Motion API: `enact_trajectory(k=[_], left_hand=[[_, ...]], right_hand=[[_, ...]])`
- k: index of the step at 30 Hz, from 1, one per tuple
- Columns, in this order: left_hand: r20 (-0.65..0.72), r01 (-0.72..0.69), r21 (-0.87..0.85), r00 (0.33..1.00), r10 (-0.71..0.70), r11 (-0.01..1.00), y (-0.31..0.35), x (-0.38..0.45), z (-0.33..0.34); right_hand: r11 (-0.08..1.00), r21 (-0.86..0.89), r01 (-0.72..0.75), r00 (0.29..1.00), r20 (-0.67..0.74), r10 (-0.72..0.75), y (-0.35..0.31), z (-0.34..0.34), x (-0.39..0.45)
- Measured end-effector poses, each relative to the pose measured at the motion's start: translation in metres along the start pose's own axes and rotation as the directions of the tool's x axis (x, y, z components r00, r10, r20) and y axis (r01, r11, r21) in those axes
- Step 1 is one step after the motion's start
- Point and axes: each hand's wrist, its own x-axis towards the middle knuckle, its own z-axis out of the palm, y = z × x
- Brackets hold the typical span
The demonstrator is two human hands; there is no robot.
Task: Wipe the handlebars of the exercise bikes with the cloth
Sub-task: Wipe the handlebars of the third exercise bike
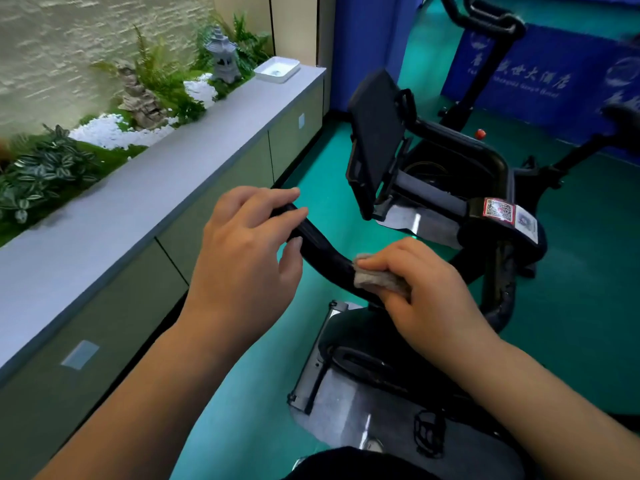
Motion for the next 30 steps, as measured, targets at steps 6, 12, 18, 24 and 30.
enact_trajectory(k=[6, 12, 18, 24, 30], left_hand=[[0.002, -0.049, 0.026, 0.999, 0.049, 0.998, 0.001, -0.003, 0.004], [-0.014, -0.048, 0.023, 0.999, 0.048, 0.999, 0.000, -0.004, 0.008], [-0.030, -0.057, 0.024, 0.998, 0.058, 0.998, 0.000, -0.003, 0.008], [-0.058, -0.064, -0.013, 0.996, 0.063, 0.998, -0.003, -0.004, 0.010], [-0.070, -0.072, -0.035, 0.995, 0.069, 0.997, -0.005, -0.004, 0.010]], right_hand=[[1.000, -0.010, -0.018, 1.000, -0.008, 0.018, -0.005, 0.010, 0.005], [0.991, -0.006, -0.135, 0.987, -0.093, 0.134, 0.009, -0.012, -0.019], [0.984, 0.072, -0.164, 0.986, -0.010, 0.165, -0.011, 0.010, 0.014], [0.944, 0.046, -0.327, 0.945, 0.050, 0.324, -0.004, -0.017, -0.006], [0.914, 0.040, -0.404, 0.894, 0.227, 0.386, -0.013, 0.010, 0.052]])
